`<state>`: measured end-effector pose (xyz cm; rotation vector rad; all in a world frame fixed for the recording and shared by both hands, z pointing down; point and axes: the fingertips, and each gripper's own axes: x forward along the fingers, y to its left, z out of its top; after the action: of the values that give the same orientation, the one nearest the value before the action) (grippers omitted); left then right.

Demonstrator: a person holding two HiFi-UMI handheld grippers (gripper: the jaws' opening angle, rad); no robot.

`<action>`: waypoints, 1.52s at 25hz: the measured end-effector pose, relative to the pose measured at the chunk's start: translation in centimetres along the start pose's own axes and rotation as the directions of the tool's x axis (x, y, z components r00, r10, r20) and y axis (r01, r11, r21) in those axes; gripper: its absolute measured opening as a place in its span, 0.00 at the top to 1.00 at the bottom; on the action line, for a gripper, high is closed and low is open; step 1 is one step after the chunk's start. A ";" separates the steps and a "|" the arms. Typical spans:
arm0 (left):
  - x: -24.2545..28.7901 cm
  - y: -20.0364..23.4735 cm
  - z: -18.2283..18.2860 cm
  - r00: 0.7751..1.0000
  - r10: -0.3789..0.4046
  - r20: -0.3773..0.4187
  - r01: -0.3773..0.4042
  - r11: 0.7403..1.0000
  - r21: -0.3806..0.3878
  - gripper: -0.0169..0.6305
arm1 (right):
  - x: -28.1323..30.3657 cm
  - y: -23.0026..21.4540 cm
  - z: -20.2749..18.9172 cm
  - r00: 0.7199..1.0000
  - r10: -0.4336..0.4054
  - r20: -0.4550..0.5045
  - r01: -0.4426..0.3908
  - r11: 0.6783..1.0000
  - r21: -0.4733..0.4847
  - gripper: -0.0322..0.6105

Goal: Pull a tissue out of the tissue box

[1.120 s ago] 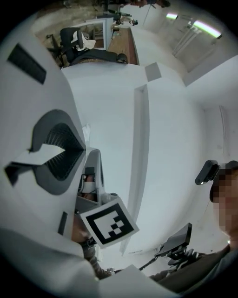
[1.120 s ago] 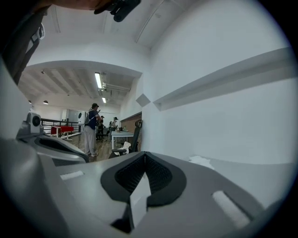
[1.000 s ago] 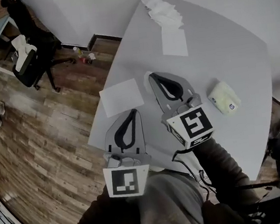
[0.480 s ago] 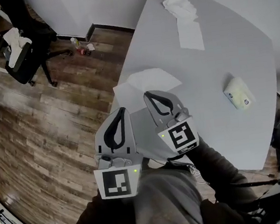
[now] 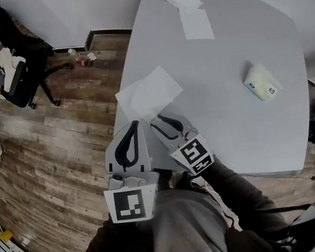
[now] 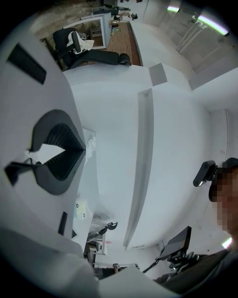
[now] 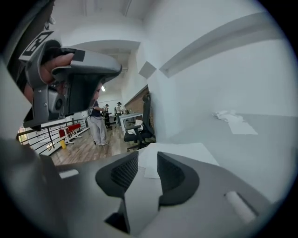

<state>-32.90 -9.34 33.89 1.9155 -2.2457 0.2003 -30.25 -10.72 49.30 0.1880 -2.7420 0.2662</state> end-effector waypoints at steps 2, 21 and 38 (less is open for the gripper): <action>-0.6 -1.8 0.5 1.000 -0.022 0.012 0.022 1.000 0.007 0.98 | -2.9 0.4 0.8 0.999 -0.029 0.037 0.029 0.999 0.018 0.80; -8.2 -33.6 10.7 0.871 -0.441 0.215 0.405 0.893 0.195 0.98 | -43.6 -0.1 11.8 0.739 -0.525 0.423 0.427 0.850 0.309 0.95; -9.9 -43.5 10.4 0.771 -0.595 0.227 0.540 0.799 0.263 0.98 | -52.8 0.1 9.9 0.586 -0.655 0.476 0.616 0.742 0.262 0.95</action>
<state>10.96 -9.00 20.85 2.7959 -1.7078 0.0241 14.73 -7.73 20.13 1.4553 -2.9497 0.1041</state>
